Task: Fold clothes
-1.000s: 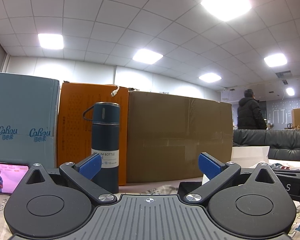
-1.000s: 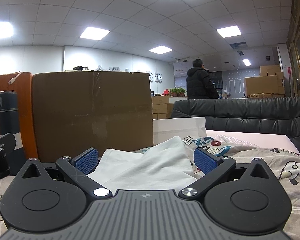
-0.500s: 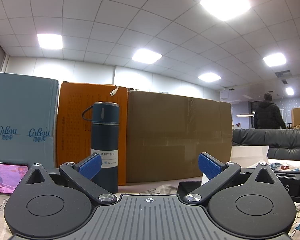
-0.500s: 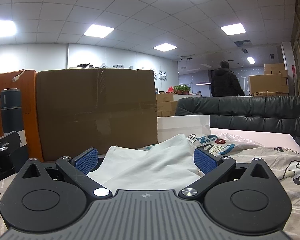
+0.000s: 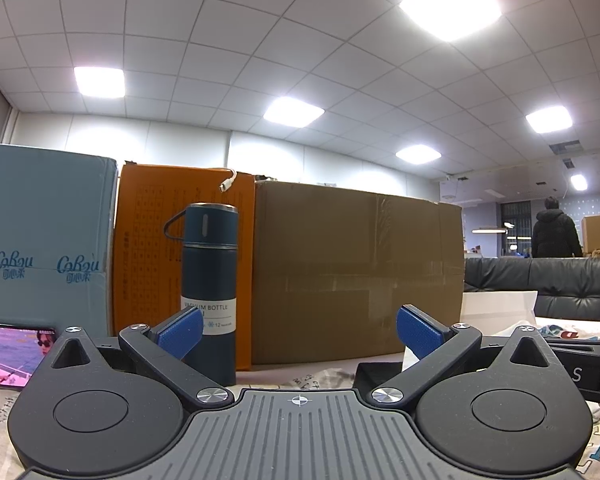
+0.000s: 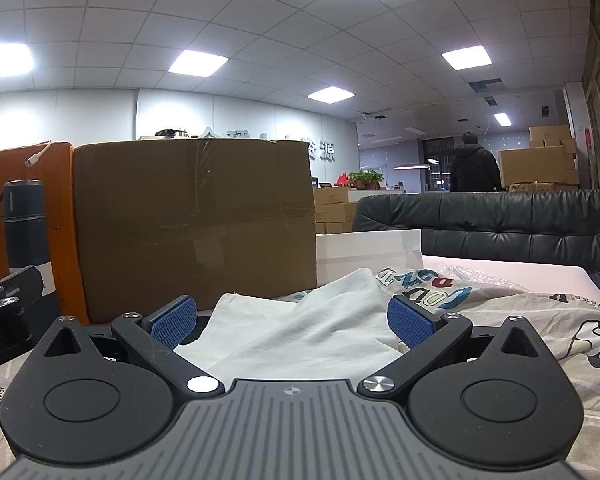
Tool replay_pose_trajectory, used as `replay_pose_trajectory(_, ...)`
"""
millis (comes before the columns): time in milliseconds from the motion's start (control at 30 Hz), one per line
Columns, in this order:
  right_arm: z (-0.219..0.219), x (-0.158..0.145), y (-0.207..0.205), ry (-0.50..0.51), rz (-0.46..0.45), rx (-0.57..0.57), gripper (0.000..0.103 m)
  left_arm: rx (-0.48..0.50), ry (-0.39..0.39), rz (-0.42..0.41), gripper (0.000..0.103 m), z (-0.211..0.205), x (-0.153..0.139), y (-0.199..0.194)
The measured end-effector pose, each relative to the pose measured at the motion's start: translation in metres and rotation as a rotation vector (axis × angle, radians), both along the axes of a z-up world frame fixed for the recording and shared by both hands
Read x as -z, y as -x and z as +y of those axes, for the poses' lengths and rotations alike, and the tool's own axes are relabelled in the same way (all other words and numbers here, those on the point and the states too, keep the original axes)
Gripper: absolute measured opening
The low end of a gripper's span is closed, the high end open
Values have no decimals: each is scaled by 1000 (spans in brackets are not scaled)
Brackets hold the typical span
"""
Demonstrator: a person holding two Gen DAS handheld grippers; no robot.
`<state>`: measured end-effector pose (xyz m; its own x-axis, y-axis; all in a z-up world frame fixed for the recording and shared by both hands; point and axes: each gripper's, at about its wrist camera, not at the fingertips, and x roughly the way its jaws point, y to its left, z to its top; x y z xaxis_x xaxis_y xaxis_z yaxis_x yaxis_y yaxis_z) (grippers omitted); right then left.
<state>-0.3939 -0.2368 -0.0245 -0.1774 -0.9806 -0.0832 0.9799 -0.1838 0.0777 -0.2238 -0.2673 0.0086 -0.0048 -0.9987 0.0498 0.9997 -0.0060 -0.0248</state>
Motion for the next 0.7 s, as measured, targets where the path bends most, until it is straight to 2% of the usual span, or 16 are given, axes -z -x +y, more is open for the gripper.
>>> replay_pose_trajectory(700,0,0,3,-9,-4,21,103,1,-2,2,103,0,0,0)
